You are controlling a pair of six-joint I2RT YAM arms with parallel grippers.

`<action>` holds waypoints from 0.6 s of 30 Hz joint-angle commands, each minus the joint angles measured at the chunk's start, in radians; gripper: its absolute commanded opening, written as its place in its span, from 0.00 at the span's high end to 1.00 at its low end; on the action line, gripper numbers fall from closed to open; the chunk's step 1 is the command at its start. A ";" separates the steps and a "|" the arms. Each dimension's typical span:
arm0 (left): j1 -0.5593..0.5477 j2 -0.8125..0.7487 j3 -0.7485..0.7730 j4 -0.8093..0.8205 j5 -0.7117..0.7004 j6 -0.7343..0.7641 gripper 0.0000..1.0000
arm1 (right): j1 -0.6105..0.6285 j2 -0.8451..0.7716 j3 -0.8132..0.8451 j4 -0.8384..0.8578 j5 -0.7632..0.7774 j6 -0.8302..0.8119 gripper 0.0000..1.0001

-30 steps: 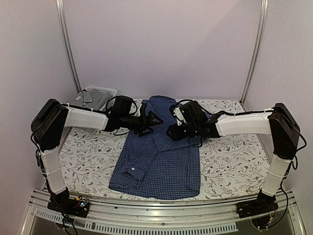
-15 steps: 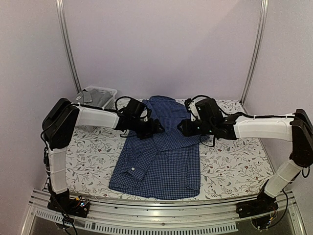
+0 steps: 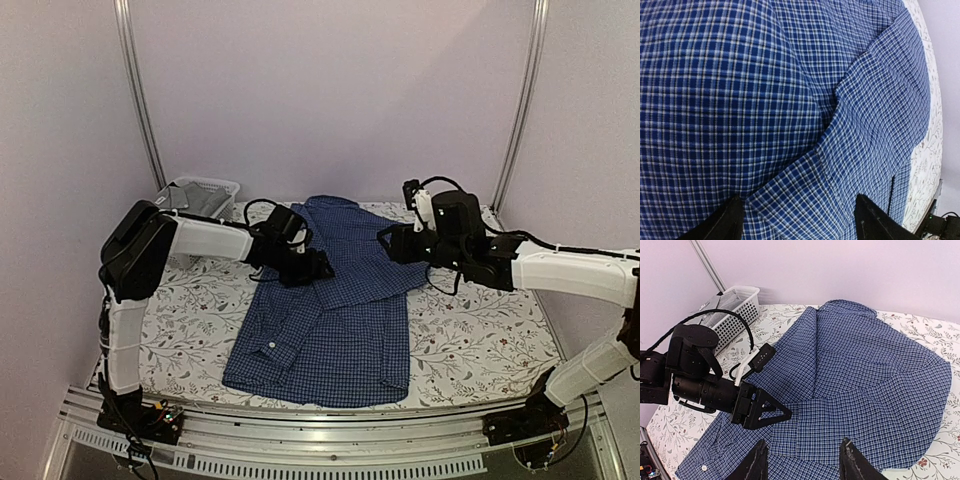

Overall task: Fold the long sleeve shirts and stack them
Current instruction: Pick up the sleeve from the center of the board.

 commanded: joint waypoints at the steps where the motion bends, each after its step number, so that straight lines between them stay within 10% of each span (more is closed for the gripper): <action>1: 0.003 0.021 0.021 -0.035 -0.034 0.025 0.24 | -0.009 -0.041 -0.015 0.017 0.014 -0.014 0.52; 18: -0.034 0.034 0.059 0.001 0.079 0.039 0.61 | -0.023 -0.042 0.011 -0.133 -0.041 -0.033 0.36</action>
